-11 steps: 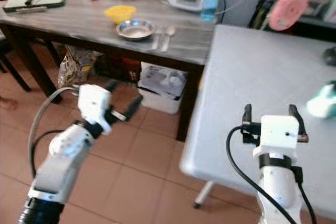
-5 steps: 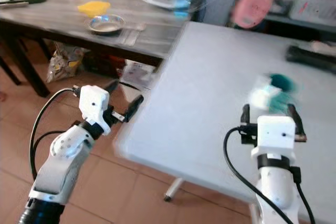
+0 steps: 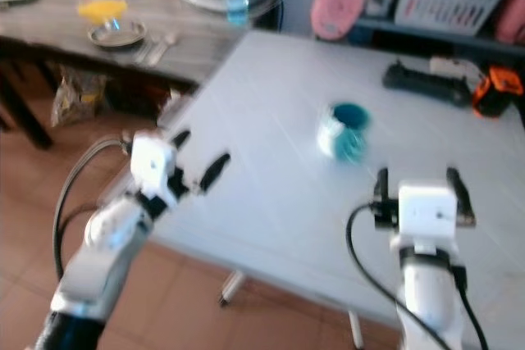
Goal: Setting the table
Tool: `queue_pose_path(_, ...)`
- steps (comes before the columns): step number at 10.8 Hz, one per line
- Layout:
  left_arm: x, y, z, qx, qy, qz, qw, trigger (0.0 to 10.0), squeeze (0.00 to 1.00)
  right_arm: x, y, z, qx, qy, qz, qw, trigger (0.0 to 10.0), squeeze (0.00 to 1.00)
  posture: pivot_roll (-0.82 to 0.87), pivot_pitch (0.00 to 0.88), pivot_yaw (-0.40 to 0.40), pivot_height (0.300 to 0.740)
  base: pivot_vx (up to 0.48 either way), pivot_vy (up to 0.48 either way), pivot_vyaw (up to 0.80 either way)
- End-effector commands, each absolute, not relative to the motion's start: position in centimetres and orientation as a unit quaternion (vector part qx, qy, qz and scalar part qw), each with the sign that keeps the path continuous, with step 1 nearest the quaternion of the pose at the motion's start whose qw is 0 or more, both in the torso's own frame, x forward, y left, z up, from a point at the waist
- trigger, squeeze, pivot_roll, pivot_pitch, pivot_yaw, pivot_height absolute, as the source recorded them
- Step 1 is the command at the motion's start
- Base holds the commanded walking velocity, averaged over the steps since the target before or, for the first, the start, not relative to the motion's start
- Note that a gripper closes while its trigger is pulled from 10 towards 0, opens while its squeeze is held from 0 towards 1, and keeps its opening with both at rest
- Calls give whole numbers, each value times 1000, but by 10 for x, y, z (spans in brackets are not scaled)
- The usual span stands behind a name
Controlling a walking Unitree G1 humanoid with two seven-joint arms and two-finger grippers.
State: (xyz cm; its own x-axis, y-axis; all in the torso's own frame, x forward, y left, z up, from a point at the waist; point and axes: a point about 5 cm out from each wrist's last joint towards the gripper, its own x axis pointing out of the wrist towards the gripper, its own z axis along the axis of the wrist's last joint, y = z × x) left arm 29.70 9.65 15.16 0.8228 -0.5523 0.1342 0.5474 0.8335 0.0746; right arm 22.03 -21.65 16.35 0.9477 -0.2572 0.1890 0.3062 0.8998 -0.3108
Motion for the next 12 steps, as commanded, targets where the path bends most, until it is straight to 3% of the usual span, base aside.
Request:
queue_pose_path(1,295,93,152,23,-76,-302,950,10000,0,219,-218,161,-166,-67,-151,972,10000,451,82,108,-2,740,0,0,0)
queue_pose_path(2,295,92,151,22,-76,-305,949,10000,0,219,-217,160,-167,-67,-151,972,10000,447,82,107,-2,740,0,0,0)
queue_pose_path(3,291,82,149,18,-71,-351,934,10000,0,221,-216,153,-166,-56,-146,974,10000,306,86,109,3,740,0,0,0)
queue_pose_path(5,288,76,151,6,-67,-398,915,10000,0,224,-214,152,-156,-58,-137,976,10000,290,86,115,9,740,0,0,0)
queue_pose_path(6,280,68,149,18,-56,-469,881,10000,0,233,-211,151,-147,-62,-116,980,10000,290,91,121,13,740,0,0,0)
queue_pose_path(8,281,67,147,20,-46,-482,875,10000,0,252,-204,149,-146,-58,-77,985,10000,275,91,130,22,740,0,0,0)
queue_pose_path(9,281,65,147,19,-45,-486,872,10000,0,265,-200,145,-137,-51,-53,988,10000,0,95,134,22,740,0,0,0)
queue_pose_path(12,277,70,143,24,-33,-489,871,10000,0,300,-196,147,-100,-54,-7,993,10000,0,126,151,14,740,0,0,0)
